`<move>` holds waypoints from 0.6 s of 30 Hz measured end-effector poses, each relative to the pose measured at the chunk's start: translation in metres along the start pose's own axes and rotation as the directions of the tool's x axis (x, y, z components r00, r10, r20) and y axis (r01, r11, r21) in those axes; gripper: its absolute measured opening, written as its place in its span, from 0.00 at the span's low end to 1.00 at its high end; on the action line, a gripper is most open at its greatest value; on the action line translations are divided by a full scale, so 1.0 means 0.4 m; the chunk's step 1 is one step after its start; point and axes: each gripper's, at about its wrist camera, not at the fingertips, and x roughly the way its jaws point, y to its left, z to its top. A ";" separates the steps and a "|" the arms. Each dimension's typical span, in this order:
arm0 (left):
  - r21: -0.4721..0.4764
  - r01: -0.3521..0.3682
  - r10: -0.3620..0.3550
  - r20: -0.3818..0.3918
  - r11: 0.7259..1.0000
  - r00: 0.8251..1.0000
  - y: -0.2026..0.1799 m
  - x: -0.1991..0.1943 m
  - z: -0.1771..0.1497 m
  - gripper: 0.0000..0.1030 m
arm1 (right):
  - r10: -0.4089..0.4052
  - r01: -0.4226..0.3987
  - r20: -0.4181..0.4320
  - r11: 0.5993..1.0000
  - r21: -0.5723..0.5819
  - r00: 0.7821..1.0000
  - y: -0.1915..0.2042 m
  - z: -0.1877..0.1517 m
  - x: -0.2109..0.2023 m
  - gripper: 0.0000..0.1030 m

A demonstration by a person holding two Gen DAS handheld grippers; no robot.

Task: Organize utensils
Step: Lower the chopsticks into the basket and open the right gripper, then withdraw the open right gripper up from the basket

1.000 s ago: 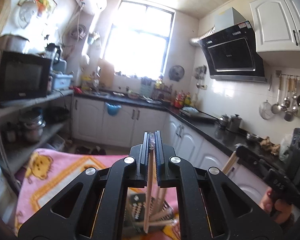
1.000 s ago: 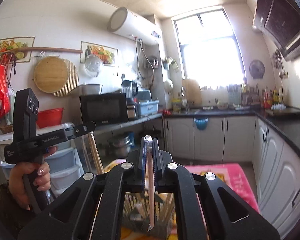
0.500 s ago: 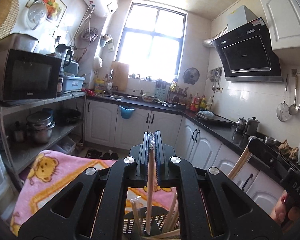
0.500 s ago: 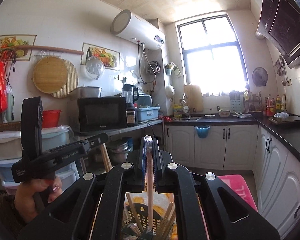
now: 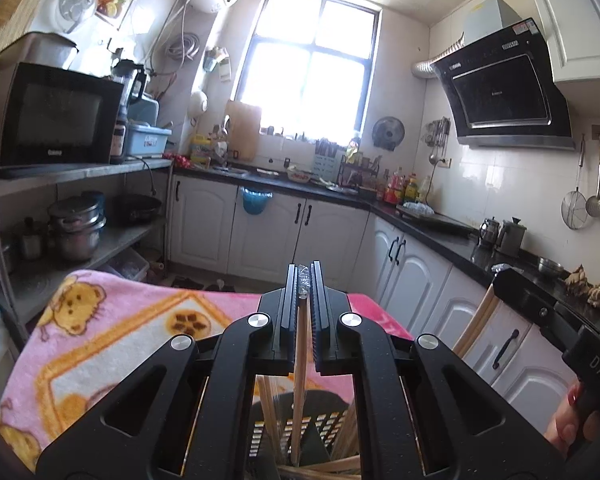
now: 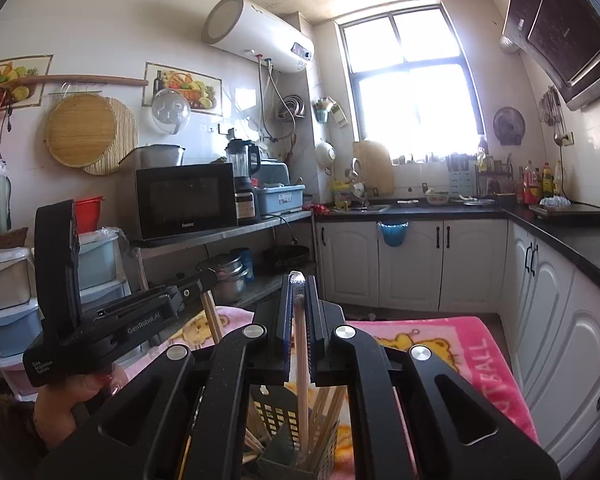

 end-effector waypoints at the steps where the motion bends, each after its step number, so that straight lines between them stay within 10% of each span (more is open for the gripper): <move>1: 0.002 0.000 0.000 -0.006 1.000 1.000 0.001 0.003 -0.006 0.03 | -0.002 0.002 -0.005 1.000 0.001 1.000 0.000 -0.004 0.004 0.06; 18: -0.017 0.014 -0.017 -0.158 1.000 0.987 0.026 0.004 -0.080 0.18 | -0.027 0.031 -0.099 0.999 0.045 0.995 -0.007 -0.081 0.000 0.22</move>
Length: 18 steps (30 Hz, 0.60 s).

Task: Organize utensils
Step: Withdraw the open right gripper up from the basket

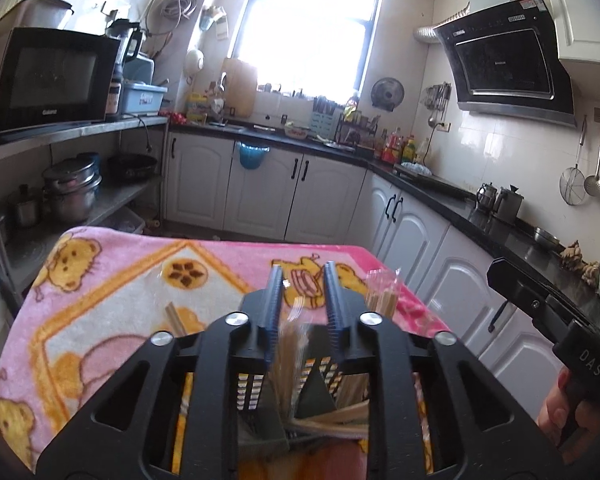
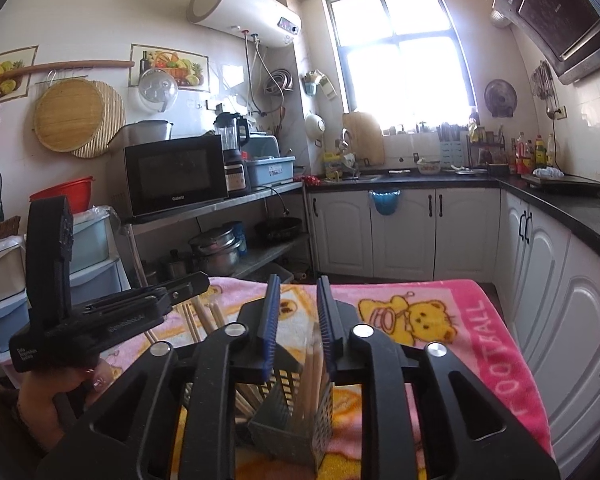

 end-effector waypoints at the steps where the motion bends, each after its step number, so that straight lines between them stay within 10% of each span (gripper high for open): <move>1: -0.002 -0.001 0.001 -0.008 1.000 1.000 0.003 -0.006 -0.004 0.19 | -0.002 0.002 -0.005 1.000 0.005 1.000 -0.002 -0.005 -0.003 0.23; 18: -0.043 -0.025 0.021 -0.078 0.999 0.997 0.031 -0.122 -0.053 0.90 | -0.032 0.034 -0.062 0.999 0.029 0.998 -0.021 -0.070 -0.077 0.48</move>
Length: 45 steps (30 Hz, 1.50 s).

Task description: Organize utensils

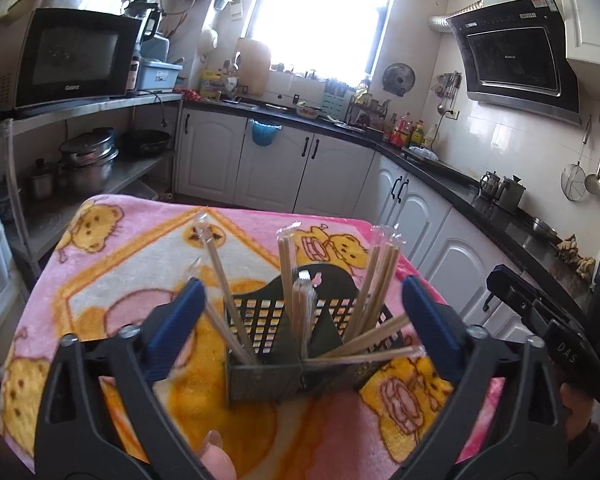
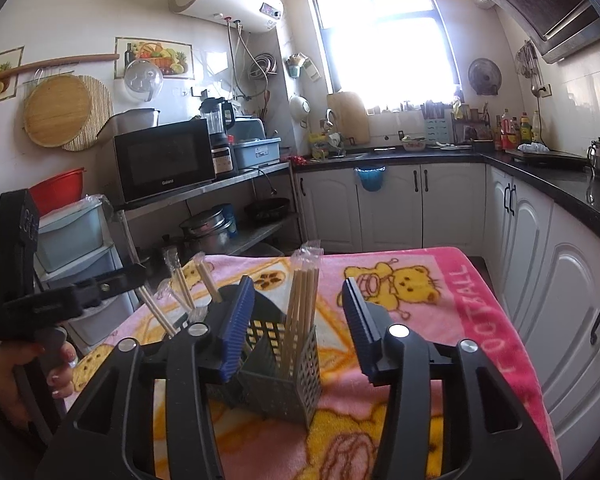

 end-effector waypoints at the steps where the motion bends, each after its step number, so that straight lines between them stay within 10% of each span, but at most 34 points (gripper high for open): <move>1: -0.005 0.000 0.000 -0.006 1.000 1.000 0.002 -0.007 -0.005 0.90 | 0.000 0.000 -0.005 1.000 -0.003 1.000 0.003 -0.004 -0.002 0.48; 21: 0.002 -0.055 0.055 -0.072 0.998 0.996 0.001 -0.067 -0.156 0.90 | -0.001 -0.002 -0.064 0.999 -0.046 0.998 0.065 -0.126 -0.052 0.82; 45: -0.020 -0.090 0.090 -0.022 0.996 0.996 0.009 -0.092 -0.304 0.90 | -0.009 0.006 -0.155 1.000 -0.018 0.988 0.072 -0.275 -0.055 0.89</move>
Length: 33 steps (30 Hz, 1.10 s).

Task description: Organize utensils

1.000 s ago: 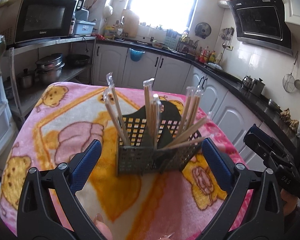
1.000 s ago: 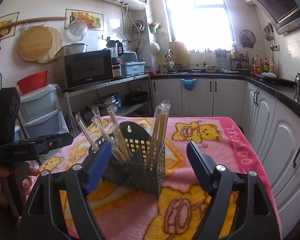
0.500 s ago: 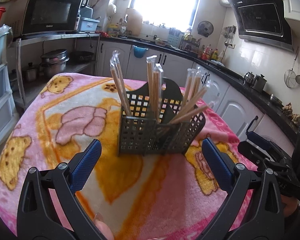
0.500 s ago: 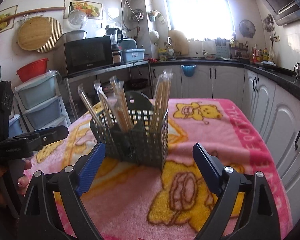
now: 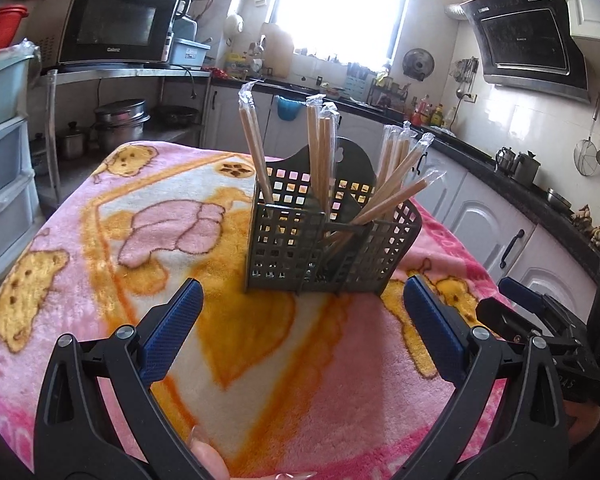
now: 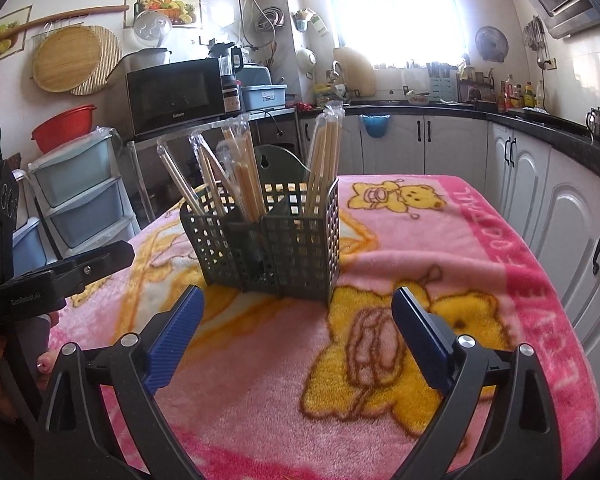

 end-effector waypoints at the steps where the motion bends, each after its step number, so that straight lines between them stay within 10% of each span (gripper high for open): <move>1: 0.002 -0.001 0.001 0.004 1.000 1.000 0.001 -0.001 -0.002 0.90 | 0.000 0.000 0.001 1.000 0.002 1.000 0.000 -0.004 0.000 0.90; 19: 0.059 -0.088 0.074 0.211 0.994 0.975 -0.001 -0.042 -0.047 0.90 | -0.010 0.014 0.229 1.000 -0.015 0.973 0.013 -0.057 -0.063 0.94; 33: 0.082 -0.097 0.077 0.224 0.992 0.972 -0.013 -0.033 -0.068 0.90 | -0.048 0.080 0.303 0.993 -0.092 0.952 0.049 -0.073 -0.088 0.94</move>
